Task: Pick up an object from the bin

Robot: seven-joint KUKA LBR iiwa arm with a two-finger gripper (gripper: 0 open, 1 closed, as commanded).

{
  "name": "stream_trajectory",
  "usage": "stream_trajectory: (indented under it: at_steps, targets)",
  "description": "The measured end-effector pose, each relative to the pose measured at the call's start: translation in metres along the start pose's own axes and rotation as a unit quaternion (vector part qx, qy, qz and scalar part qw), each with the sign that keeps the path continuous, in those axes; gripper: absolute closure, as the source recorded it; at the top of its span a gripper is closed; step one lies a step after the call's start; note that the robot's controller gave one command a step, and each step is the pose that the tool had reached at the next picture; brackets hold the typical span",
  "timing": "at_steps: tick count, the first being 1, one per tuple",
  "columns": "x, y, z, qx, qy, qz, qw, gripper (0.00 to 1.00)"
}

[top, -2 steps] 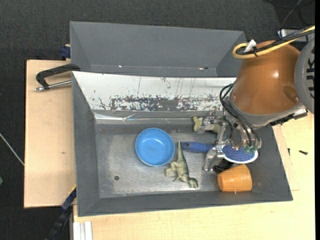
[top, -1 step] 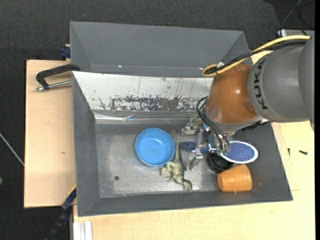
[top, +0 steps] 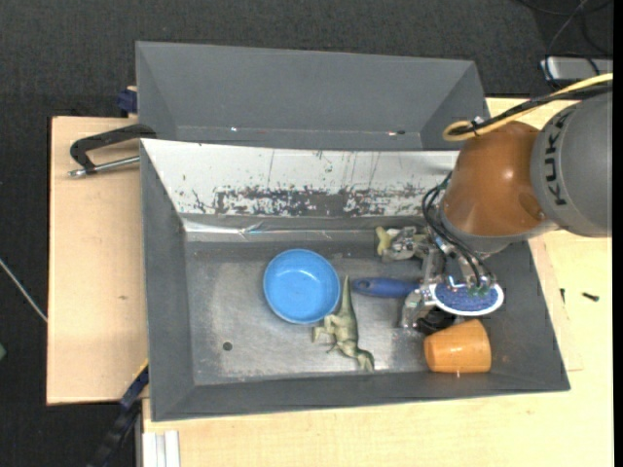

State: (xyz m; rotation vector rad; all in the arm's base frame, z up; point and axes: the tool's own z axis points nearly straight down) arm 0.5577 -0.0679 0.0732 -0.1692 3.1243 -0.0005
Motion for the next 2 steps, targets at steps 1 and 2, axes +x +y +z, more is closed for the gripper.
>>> stream_trajectory:
  at_steps: [1, 2]
  targets:
    - [-0.001, 0.001, -0.001, 0.0, -0.0006, -0.001, 1.0, 1.0]
    - [-0.003, 0.022, -0.137, 0.0, -0.0006, 0.008, 1.0, 1.0]
